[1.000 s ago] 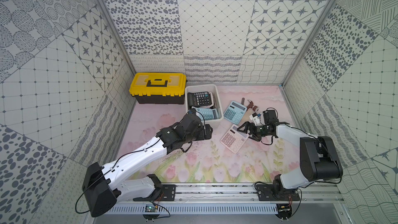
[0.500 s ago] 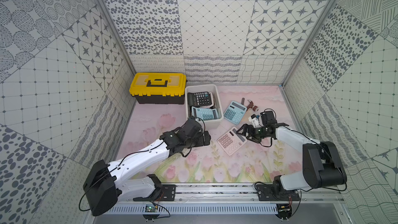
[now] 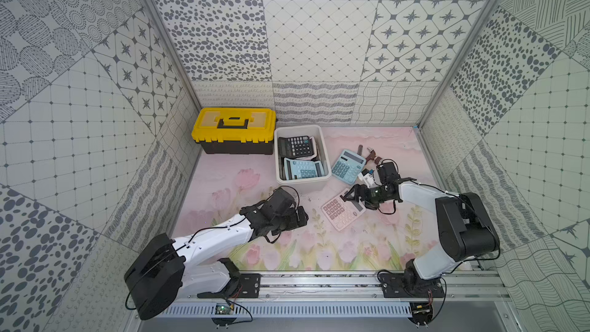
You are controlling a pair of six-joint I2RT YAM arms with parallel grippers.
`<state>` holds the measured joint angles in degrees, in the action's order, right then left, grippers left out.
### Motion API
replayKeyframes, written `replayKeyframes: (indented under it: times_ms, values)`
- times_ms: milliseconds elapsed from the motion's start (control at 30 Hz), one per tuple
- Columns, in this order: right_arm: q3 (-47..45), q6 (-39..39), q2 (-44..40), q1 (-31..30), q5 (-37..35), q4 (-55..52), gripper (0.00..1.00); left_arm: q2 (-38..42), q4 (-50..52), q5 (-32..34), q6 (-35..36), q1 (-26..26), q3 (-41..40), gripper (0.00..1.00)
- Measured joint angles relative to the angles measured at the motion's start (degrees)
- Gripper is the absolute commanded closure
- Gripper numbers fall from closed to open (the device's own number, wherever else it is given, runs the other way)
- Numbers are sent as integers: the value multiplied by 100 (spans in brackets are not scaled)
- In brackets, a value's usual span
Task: Put the calculator in the storage box
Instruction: Move the calculator to the center of the board, then pick up the calculator at the center of the board.
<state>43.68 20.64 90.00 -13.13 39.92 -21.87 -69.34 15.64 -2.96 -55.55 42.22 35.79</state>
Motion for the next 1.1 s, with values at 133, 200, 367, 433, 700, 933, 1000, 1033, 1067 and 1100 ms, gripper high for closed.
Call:
replayKeyframes:
  times_ms: [133,200,367,433,700,933,1000,1033,1067,1100]
  values:
    - [-474,275,-466,-404,114,109,22,-46,-173,-90,-81,-26,-9,0]
    - [-699,470,-715,-654,151,227,22,-57,-240,-116,-122,-33,-15,0]
    - [-1029,870,-1204,-1049,103,369,22,-90,-319,-151,-168,-52,-52,0]
    - [-1058,949,-1333,-1043,-74,363,26,-120,-374,-175,-177,-66,-72,0]
    - [-1060,1222,-1320,-999,-619,505,47,-343,-632,-321,-188,-76,-87,0]
    - [-1222,1456,-1058,-999,-535,1040,64,-595,-896,-485,-186,-76,-103,3]
    - [-1311,1495,-1005,-999,-520,1121,70,-678,-977,-538,-188,-76,-103,4]
    - [-1342,1504,-988,-999,-520,1139,73,-706,-1008,-553,-186,-76,-103,4]
    - [-1364,1515,-977,-999,-516,1147,76,-734,-1040,-581,-186,-76,-103,4]
    - [-1373,1530,-973,-999,-481,1182,80,-743,-1060,-595,-186,-76,-103,5]
